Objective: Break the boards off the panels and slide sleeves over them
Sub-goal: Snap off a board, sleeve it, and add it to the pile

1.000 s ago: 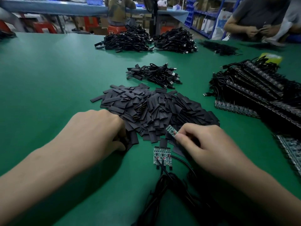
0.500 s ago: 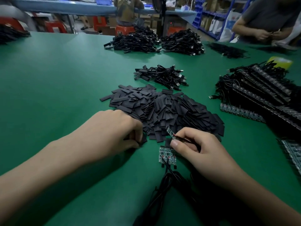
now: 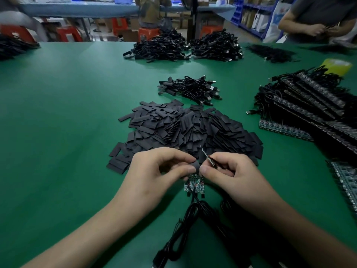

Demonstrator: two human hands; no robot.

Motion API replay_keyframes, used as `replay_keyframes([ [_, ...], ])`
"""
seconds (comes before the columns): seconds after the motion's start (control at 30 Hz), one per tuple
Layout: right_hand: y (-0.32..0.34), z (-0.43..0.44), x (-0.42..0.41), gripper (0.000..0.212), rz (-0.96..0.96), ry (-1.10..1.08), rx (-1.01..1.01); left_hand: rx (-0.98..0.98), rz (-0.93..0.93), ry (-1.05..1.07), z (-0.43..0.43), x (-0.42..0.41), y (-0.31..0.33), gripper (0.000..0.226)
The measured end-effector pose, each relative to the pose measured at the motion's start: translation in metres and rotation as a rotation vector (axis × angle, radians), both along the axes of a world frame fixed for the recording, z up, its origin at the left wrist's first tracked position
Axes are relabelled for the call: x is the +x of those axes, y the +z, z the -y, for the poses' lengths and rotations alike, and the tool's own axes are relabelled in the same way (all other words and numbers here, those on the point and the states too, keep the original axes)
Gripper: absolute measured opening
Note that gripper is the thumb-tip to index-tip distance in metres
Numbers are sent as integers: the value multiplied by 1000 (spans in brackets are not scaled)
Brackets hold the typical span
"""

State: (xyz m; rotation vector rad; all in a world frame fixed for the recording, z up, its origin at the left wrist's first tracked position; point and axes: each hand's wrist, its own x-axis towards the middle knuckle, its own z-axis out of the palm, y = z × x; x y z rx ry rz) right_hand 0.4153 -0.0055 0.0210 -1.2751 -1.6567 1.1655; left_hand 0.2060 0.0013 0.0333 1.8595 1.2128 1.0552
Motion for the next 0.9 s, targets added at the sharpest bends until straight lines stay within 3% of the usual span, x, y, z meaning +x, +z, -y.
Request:
replay_keyframes([
  [0.17,2,1,-2,12,-30,-20,-27,181,-169,-23,-1,2,4,35],
  [0.3,2,1,-3,12,5,-26,7,307,-242,-1,-3,0,1,35],
  [0.43,2,3,-3,24,82,16,89,293,-170,41,-2,-2,-4,27],
  [0.57,8,2,3,40,115,10,144,184,17,79,-3,-8,-11,23],
  [0.9,9,0,6,32,255,87,180,96,130,62,-8,-13,-16,17],
])
